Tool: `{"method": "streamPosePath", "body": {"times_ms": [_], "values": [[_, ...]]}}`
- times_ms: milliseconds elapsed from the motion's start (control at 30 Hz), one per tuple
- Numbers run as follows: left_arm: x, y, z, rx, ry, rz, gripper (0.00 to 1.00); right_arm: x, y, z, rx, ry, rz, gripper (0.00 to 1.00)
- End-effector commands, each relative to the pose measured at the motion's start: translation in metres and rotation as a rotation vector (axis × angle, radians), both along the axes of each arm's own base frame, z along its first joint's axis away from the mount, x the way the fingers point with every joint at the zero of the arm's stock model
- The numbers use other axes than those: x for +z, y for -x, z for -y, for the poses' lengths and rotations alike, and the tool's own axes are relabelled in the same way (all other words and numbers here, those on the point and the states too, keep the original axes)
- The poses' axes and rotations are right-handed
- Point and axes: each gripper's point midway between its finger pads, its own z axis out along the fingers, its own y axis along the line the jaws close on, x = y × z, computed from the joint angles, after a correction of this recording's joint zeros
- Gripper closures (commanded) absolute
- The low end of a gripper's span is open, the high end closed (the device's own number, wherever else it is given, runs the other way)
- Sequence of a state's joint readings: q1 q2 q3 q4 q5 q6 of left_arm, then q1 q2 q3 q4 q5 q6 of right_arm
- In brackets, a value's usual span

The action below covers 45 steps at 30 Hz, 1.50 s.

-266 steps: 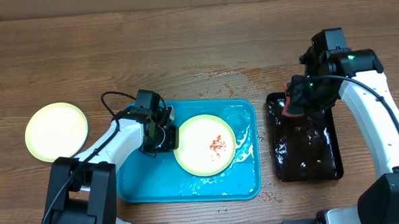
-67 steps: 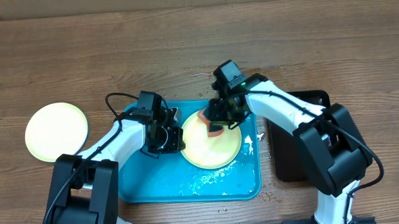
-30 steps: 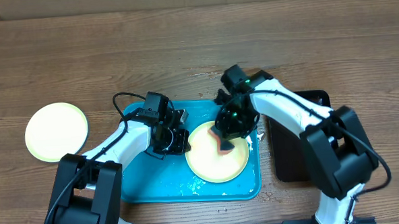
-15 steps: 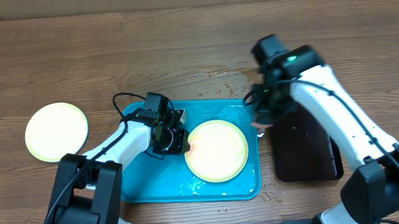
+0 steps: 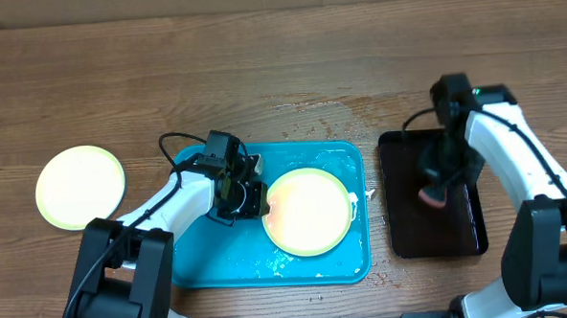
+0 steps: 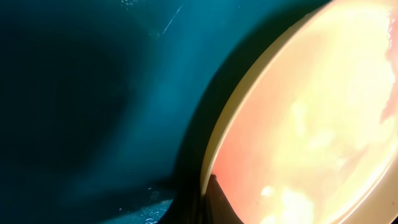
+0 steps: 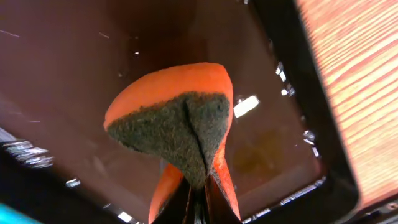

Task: Clean dirty plates on tray and stack at the side
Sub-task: 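Return the sponge to the black tray and release it with the right gripper, then lift the yellow plate with the left gripper and carry it right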

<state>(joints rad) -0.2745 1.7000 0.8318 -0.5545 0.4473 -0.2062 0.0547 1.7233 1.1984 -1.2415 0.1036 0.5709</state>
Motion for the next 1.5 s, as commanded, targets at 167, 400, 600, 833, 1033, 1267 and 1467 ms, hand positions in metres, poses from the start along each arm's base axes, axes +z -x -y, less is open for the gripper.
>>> {"method": "streamPosePath", "body": {"times_ms": [167, 400, 600, 833, 1033, 1267, 1467], "values": [[0.006, -0.019, -0.011, 0.037, -0.084, 0.028, 0.96, -0.026, 0.016, -0.006, -0.035, -0.033, -0.006, 0.96], [0.017, -0.027, -0.013, 0.039, -0.107, 0.034, 0.96, -0.025, 0.011, -0.007, -0.006, -0.038, 0.010, 0.00], [0.033, -0.037, -0.008, 0.020, -0.105, 0.053, 0.96, 0.007, -0.014, -0.010, 0.031, -0.054, 0.077, 0.00], [0.066, -0.052, 0.017, -0.042, -0.101, 0.116, 0.96, 0.087, -0.062, -0.015, 0.110, -0.076, 0.249, 0.00], [0.091, -0.059, 0.031, -0.070, -0.174, 0.167, 0.96, 0.174, -0.093, -0.011, 0.151, -0.069, 0.447, 0.00], [0.119, -0.065, 0.055, -0.124, -0.238, 0.266, 0.96, 0.273, -0.101, -0.013, 0.234, -0.053, 0.683, 0.00], [0.147, -0.078, 0.083, -0.136, -0.229, 0.389, 0.96, 0.336, -0.088, -0.022, 0.314, -0.077, 0.840, 0.00]]}}
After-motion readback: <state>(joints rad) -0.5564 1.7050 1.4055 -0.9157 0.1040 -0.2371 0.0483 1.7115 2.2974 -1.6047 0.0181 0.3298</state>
